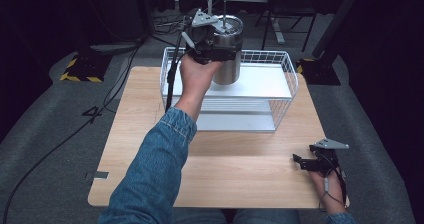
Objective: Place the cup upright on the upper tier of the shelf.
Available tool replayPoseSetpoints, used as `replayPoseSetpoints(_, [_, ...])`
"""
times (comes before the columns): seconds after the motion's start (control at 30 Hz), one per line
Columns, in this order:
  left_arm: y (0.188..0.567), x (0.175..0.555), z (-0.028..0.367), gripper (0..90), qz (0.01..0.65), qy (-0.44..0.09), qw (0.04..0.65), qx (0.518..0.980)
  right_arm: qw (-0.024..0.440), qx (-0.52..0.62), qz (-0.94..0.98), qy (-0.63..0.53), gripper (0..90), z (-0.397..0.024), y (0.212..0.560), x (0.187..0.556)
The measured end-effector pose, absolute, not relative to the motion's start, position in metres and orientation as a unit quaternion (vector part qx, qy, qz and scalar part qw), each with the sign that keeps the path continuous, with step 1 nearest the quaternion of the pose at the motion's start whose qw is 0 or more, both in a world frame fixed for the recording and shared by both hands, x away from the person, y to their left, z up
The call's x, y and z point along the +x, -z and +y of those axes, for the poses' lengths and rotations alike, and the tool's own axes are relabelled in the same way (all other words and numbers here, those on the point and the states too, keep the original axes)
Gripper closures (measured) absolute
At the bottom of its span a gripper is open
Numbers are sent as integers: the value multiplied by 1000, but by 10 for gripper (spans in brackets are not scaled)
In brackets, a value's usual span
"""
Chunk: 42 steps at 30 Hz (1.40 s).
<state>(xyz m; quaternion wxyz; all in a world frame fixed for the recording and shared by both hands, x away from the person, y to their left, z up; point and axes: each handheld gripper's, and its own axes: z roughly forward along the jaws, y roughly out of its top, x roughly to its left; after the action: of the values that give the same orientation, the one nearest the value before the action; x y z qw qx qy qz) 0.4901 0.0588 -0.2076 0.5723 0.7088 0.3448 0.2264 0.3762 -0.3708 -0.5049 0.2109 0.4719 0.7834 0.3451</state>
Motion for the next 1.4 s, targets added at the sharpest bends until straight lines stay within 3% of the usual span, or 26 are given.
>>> replayPoseSetpoints(0.83, [233, 527, 33, 33, 409, -259, 525, 699, 210, 471, 784, -346, 158, -371, 505, 376])
replayPoseSetpoints(1.4, [242, 525, 22, 33, 392, -271, 518, 711, 210, 471, 784, -346, 159, -371, 505, 376])
